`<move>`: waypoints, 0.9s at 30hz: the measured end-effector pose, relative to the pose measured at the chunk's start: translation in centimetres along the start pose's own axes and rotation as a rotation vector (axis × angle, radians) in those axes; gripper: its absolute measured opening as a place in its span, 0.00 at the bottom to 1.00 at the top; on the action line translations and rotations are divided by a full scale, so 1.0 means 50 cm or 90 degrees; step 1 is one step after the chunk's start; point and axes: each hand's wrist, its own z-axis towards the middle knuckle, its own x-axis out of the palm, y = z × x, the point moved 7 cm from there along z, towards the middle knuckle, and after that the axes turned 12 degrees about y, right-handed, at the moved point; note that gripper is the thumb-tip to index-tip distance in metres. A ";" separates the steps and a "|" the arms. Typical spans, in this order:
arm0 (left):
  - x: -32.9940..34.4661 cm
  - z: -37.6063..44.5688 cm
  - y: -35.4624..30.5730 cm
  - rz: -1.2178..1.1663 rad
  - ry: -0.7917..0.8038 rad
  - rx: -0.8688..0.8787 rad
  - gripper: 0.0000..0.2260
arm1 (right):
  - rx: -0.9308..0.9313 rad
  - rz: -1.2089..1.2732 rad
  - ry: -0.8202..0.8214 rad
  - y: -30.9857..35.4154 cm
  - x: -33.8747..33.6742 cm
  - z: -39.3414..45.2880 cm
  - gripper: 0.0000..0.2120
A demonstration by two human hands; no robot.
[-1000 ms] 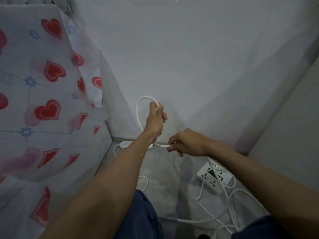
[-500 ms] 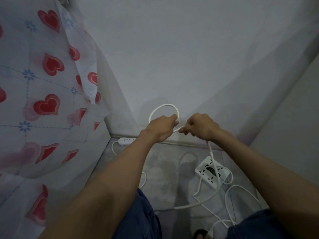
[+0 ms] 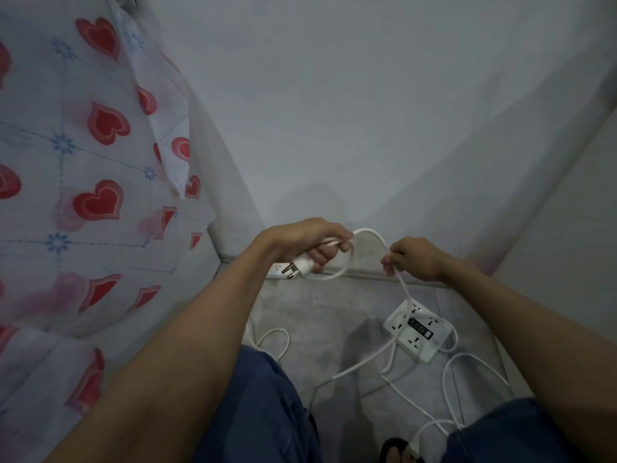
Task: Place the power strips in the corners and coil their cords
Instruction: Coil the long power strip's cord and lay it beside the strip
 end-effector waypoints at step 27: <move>-0.203 0.016 0.067 -0.752 -0.513 0.468 0.15 | -0.063 0.223 0.292 0.168 0.124 -0.034 0.15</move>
